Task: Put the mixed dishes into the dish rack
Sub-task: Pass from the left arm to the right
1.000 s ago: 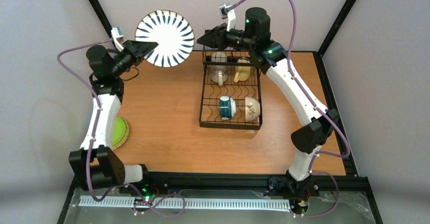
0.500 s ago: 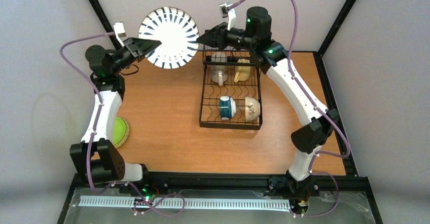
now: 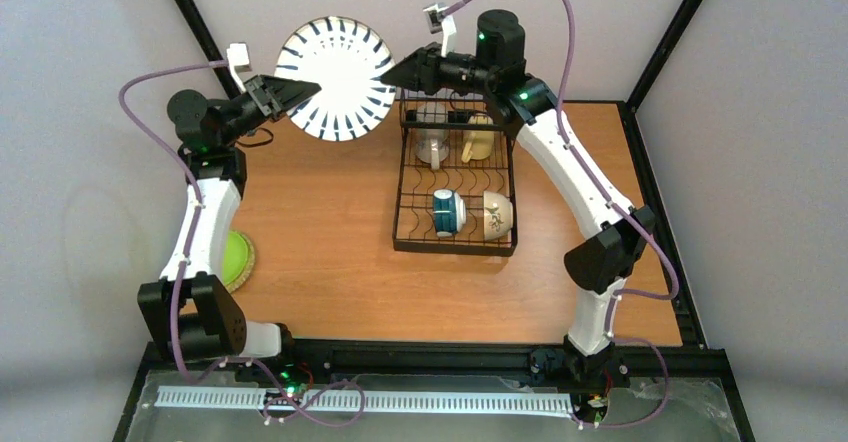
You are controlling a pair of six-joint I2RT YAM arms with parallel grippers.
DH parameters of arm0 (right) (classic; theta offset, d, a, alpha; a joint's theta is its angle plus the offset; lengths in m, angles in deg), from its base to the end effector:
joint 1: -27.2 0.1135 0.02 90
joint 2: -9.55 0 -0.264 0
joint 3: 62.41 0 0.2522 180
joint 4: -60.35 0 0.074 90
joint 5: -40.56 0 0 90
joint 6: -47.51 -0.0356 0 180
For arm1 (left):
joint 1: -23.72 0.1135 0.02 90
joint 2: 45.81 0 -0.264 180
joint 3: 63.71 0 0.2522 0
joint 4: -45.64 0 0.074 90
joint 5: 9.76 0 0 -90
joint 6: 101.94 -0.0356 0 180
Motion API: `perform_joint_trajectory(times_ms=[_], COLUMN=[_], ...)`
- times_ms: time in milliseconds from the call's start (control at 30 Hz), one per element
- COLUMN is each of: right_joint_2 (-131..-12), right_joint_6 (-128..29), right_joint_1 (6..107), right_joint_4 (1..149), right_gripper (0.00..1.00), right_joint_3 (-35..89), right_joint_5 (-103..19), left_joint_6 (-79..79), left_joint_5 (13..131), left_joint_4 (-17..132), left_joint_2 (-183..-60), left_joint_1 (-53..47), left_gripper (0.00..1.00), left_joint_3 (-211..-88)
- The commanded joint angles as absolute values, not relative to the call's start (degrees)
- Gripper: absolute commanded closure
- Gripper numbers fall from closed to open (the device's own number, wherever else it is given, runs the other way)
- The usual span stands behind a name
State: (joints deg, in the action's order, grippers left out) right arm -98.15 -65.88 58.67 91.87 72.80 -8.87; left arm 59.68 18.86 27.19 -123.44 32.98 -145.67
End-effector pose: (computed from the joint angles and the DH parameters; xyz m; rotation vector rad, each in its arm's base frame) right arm 0.3502 0.2415 0.4744 -0.7023 1.6502 1.2845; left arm 0.3000 0.0173 0.4257 0.0362 1.5659 -1.5033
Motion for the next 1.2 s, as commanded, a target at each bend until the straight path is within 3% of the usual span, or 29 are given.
perform_joint_trajectory(times_ms=[0, 267, 400, 500, 667, 700, 800, 1033, 1167], right_joint_2=[-99.96, -100.82, -100.93, -100.98, -101.81, -102.00, -102.16, -101.41, -100.79], right_joint_6=[-67.37, -68.96, -69.29, -68.76, -67.79, -67.61, -67.19, -67.57, -67.70], right_joint_1=[58.19, 58.21, 58.31, 58.49, 58.45, 58.53, 58.65, 58.74, 58.76], right_joint_4=[91.48, 90.66, 90.95, 92.76, 96.60, 97.35, 98.15, 97.55, 97.56], right_gripper=[0.17, 0.20, 0.28, 0.45, 0.93, 0.97, 0.98, 0.98, 0.98], right_joint_3=[75.89, 76.07, 76.02, 76.15, 77.39, 77.85, 78.21, 78.26, 78.38], right_joint_5=[-6.52, -4.94, -4.79, -6.15, -9.24, -9.59, -10.01, -9.47, -9.47], left_joint_6=[60.53, 59.55, 59.02, 59.07, 59.01, 58.85, 57.30, 55.11, 54.16], left_joint_5=[18.42, 18.84, 19.39, 19.66, 20.31, 20.58, 21.66, 22.70, 23.84], left_joint_4=[21.67, 22.01, 22.63, 22.54, 22.61, 23.09, 26.61, 31.18, 33.55], left_joint_2=[-123.52, -125.20, -126.49, -127.33, -127.96, -128.09, -128.29, -128.65, -128.69], left_joint_1=[31.64, 29.05, 27.94, 27.24, 26.54, 26.56, 26.61, 26.61, 26.69], left_gripper=[1.00, 1.00, 1.00, 1.00, 1.00, 1.00, 0.99, 0.56, 0.24], left_joint_3=[-150.45, -151.50, -152.80, -153.62, -153.94, -153.92, -154.14, -154.54, -155.22])
